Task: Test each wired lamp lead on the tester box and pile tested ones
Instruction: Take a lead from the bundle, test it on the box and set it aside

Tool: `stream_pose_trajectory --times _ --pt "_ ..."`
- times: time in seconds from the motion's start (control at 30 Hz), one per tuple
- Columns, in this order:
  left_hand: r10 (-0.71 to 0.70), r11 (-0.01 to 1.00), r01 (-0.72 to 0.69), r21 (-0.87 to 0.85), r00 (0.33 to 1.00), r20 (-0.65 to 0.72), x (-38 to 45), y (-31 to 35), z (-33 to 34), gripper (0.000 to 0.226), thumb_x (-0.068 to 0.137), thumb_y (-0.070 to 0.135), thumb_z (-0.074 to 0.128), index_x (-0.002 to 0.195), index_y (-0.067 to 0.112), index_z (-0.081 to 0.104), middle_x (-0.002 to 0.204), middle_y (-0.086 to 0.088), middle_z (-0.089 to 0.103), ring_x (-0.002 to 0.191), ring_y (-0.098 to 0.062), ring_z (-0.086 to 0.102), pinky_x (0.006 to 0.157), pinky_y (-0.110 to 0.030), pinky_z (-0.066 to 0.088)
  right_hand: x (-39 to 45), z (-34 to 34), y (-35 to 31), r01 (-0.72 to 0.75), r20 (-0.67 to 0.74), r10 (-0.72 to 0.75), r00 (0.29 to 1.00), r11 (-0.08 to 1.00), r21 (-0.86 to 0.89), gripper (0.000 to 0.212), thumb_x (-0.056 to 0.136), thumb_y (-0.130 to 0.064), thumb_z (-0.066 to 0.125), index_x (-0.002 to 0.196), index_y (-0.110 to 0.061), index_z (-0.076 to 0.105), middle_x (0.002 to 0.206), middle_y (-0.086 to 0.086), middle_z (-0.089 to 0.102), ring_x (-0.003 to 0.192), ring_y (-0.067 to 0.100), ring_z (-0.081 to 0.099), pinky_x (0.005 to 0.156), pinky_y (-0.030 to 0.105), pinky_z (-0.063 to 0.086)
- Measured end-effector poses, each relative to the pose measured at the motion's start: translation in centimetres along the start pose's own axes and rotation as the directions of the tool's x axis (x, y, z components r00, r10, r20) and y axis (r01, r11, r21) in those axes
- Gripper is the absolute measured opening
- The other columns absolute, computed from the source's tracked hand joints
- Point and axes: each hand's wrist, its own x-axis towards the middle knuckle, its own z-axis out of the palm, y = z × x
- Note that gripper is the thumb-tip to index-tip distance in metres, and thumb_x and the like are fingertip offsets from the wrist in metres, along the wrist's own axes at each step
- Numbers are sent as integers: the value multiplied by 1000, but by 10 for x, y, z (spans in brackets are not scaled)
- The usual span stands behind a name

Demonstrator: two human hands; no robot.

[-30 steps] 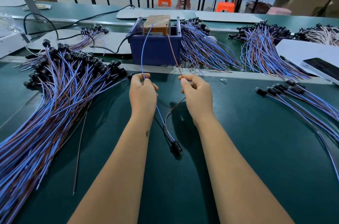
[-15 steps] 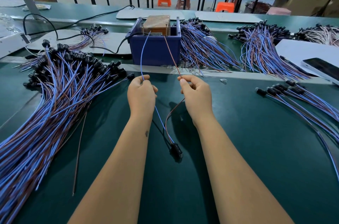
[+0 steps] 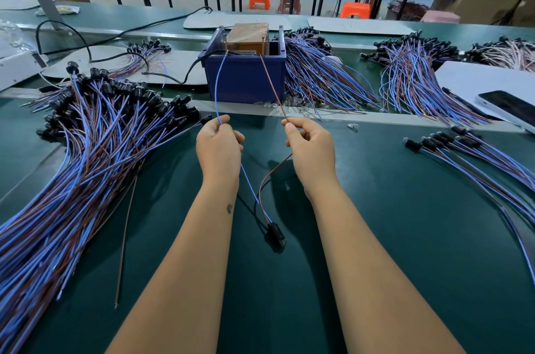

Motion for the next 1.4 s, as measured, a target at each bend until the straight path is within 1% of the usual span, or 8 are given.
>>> stream_pose_trajectory --times 0.2,0.33,0.63,0.87,0.93,1.07,1.2,1.4 --pt "-6 1000 6 -9 1000 0 -1 1 0 30 92 3 37 105 17 59 59 4 56 41 -2 44 47 -18 39 1 0 0 0 -7 0 1000 1000 4 14 97 -23 54 95 -28 67 66 -10 54 63 5 49 65 22 44" --pt "-7 1000 7 -10 1000 -3 -2 1 0 30 92 3 37 104 17 60 59 5 56 41 -2 44 48 -18 40 3 0 0 -4 -3 4 1000 1000 -11 14 97 -23 54 93 -30 66 65 -10 54 58 3 46 61 20 42" --pt "-14 1000 14 -9 1000 4 -3 2 1 31 91 2 37 106 17 59 58 6 56 42 -2 44 47 -17 40 7 3 2 12 0 -12 1000 999 -44 15 98 -24 53 103 -25 67 67 -7 54 63 8 49 62 23 43" --pt "-12 1000 12 -1 1000 0 -4 3 1 30 92 2 37 105 17 60 59 5 56 42 -3 44 46 -17 40 7 4 2 33 13 -32 999 998 -50 13 97 -24 55 97 -33 65 65 -7 50 72 15 55 71 34 50" --pt "-12 1000 12 2 1000 0 -4 3 0 30 92 2 37 105 17 60 59 5 56 43 -3 44 47 -17 40 7 4 2 40 17 -40 999 998 -49 14 97 -24 56 97 -34 66 65 -7 49 71 15 54 70 33 49" --pt "-15 1000 15 1 1000 2 -4 3 0 29 92 3 37 104 18 60 60 4 56 42 -3 44 48 -17 40 6 5 3 46 17 -45 999 998 -40 16 97 -23 56 104 -25 71 62 -7 46 67 14 51 66 28 44" --pt "-16 1000 16 5 1000 3 -4 4 0 30 92 3 37 103 18 60 60 5 56 41 -3 44 45 -16 39 6 5 3 44 20 -43 999 998 -46 18 97 -24 56 106 -24 71 61 -8 46 65 12 49 63 25 42" --pt "-22 1000 22 6 1000 11 -3 4 -1 30 92 3 37 103 19 59 59 5 56 42 -2 44 47 -17 40 6 4 2 28 0 -28 1000 999 -47 14 97 -24 55 100 -28 67 64 -5 51 63 12 49 66 31 47"
